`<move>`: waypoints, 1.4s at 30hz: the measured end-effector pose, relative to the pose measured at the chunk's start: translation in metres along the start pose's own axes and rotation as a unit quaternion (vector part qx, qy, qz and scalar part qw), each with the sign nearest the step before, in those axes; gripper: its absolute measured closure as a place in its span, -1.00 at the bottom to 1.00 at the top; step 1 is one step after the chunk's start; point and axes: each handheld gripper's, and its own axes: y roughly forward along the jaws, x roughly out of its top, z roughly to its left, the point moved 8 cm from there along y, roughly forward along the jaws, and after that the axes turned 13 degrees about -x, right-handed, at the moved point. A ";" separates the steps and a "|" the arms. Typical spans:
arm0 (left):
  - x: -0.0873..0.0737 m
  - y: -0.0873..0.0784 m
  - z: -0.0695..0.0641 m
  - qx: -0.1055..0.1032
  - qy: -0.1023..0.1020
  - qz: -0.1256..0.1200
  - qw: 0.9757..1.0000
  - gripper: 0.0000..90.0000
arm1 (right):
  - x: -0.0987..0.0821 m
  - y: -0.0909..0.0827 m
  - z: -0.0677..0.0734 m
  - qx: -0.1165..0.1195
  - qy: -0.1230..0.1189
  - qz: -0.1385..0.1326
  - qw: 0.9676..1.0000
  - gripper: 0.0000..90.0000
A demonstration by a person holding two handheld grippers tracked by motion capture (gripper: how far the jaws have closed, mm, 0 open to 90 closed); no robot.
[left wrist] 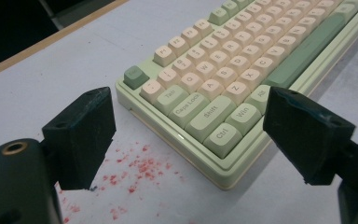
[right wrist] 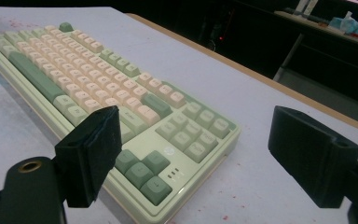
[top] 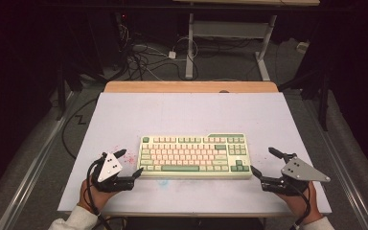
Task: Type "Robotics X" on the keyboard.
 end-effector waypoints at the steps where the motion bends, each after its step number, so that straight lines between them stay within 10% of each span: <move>1: -0.001 0.000 0.000 0.001 0.000 0.005 1.000 -0.64 | 0.000 0.000 0.000 0.000 -0.001 0.000 1.000 -0.61; 20: 0.004 -0.008 0.002 0.027 0.010 -0.013 0.999 -0.63 | 0.021 0.009 0.010 0.015 -0.004 0.003 1.000 -0.38; 36: 0.002 -0.004 0.001 0.022 0.011 -0.007 1.000 -0.64 | 0.033 0.032 0.030 0.063 -0.015 0.038 0.997 0.90; 42: 0.000 -0.003 0.000 0.016 0.009 -0.004 1.000 -0.64 | 0.030 0.039 0.038 0.080 -0.023 0.053 0.995 1.00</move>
